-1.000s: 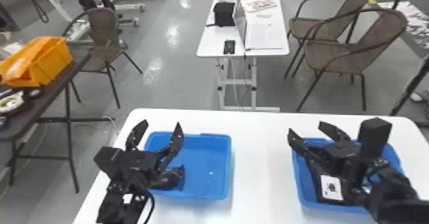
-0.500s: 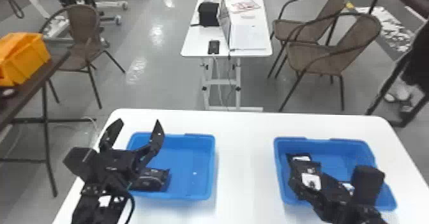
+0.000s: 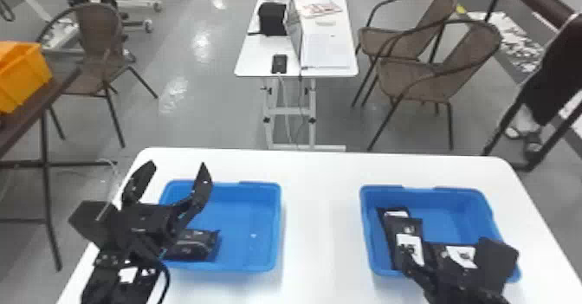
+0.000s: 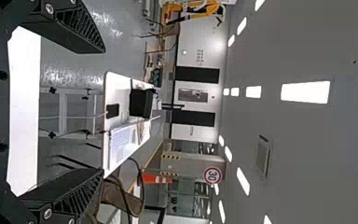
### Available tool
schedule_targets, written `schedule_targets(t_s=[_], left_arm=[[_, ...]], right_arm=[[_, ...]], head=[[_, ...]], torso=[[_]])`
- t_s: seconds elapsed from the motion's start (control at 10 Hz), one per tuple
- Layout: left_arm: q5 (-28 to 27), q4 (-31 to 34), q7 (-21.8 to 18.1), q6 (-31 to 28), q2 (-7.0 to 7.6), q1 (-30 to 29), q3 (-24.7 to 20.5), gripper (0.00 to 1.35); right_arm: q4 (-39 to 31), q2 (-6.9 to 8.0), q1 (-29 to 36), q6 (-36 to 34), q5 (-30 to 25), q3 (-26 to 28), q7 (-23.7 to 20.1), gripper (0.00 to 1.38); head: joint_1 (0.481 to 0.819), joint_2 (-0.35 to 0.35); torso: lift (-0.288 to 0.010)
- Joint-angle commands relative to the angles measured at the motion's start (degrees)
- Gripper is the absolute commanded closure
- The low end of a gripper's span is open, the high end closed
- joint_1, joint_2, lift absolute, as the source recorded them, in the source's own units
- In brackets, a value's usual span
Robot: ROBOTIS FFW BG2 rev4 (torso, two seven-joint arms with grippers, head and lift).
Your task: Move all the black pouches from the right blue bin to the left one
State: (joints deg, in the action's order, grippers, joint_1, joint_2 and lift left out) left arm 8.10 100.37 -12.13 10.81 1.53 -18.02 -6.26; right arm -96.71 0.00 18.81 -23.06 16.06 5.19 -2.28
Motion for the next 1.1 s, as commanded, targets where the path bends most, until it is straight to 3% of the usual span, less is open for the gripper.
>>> schedule_targets(t_s=[0.0, 0.5, 0.8, 1.0], left_arm=[[0.1, 0.0, 0.0, 0.2, -0.04, 0.0, -0.1, 0.12], [0.3, 0.0, 0.0, 0.6, -0.13, -0.2, -0.2, 0.12], [0.3, 0.0, 0.0, 0.8, -0.3, -0.3, -0.4, 0.12], [0.3, 0.0, 0.0, 0.7, -0.3, -0.3, -0.3, 0.12]], right_arm=[[1.4, -0.09, -1.8, -0.8, -0.6, 0.2, 0.2, 0.15], [12.1, -2.55, -9.6, -0.8, -2.1, 0.0, -2.9, 0.14], [16.3, -2.81, -12.4, -1.5, -2.8, 0.0, -4.5, 0.14], [18.2, -3.69, -14.0, -2.1, -2.7, -0.1, -6.1, 0.22]], head=[[0.695, 0.026], [0.695, 0.016], [0.695, 0.012], [0.695, 0.018]], torso=[[0.0], [0.0], [0.0], [0.0]])
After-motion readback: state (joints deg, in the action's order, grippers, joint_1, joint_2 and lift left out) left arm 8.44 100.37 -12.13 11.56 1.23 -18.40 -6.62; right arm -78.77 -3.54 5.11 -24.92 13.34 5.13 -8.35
